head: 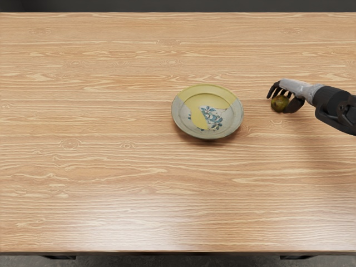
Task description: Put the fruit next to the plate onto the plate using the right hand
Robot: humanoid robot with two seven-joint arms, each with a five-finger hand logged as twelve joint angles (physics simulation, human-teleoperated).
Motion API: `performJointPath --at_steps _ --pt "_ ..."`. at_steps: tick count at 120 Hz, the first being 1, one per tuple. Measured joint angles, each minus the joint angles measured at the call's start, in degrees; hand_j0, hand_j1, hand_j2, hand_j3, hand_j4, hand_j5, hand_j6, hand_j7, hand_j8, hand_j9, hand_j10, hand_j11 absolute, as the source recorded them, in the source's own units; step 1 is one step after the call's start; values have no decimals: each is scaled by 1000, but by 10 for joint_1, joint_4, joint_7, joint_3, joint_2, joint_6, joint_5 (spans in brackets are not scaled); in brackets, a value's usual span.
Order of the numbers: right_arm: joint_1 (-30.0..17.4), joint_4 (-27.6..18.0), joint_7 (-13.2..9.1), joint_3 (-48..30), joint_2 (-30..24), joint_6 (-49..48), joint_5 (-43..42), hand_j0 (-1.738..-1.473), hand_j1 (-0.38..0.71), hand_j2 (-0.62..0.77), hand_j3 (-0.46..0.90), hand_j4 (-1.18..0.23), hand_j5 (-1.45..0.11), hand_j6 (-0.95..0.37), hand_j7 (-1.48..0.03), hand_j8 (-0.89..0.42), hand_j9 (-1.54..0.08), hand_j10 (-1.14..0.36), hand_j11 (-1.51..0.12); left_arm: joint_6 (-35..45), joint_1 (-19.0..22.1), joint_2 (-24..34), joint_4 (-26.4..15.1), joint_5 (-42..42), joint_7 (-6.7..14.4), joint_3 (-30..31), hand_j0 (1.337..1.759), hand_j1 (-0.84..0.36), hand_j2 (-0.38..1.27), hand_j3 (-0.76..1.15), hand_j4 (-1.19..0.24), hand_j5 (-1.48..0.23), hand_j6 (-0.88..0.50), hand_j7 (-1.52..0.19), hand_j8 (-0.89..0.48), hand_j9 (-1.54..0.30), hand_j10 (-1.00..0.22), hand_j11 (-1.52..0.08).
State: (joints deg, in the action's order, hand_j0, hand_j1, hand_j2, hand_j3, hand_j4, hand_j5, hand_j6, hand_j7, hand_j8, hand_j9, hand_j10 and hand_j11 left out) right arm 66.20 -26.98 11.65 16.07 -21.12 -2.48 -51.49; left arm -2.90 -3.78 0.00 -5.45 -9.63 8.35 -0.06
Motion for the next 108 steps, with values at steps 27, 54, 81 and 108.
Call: performJointPath --at_steps 27,54,81,108 --pt "-4 0 2 -3 0 2 3 -1650 264 -13 -2 -576 -724 -400 -734 -352 -740 -442 -748 0 0 0 0 0 0 0 1658 325 4 0 -21 -27 -21 -27 -21 -27 -21 -26" --pt "-9 6 3 -9 0 4 5 -1648 251 98 -2 -673 -785 -467 -830 -384 -810 -466 -835 0 0 0 0 0 0 0 1658 325 5 0 -21 -27 -21 -27 -21 -27 -21 -27" --pt "-12 9 4 -10 0 2 6 -1634 208 44 -47 -705 -880 -436 -906 -383 -894 -431 -940 0 0 0 0 0 0 0 1658 325 5 0 -21 -27 -21 -27 -21 -27 -21 -27" --pt "-5 10 3 -9 -2 -15 12 -1637 224 121 0 -679 -963 -423 -937 -359 -951 -447 -979 0 0 0 0 0 0 0 1658 325 4 0 -21 -27 -21 -27 -21 -27 -21 -27"
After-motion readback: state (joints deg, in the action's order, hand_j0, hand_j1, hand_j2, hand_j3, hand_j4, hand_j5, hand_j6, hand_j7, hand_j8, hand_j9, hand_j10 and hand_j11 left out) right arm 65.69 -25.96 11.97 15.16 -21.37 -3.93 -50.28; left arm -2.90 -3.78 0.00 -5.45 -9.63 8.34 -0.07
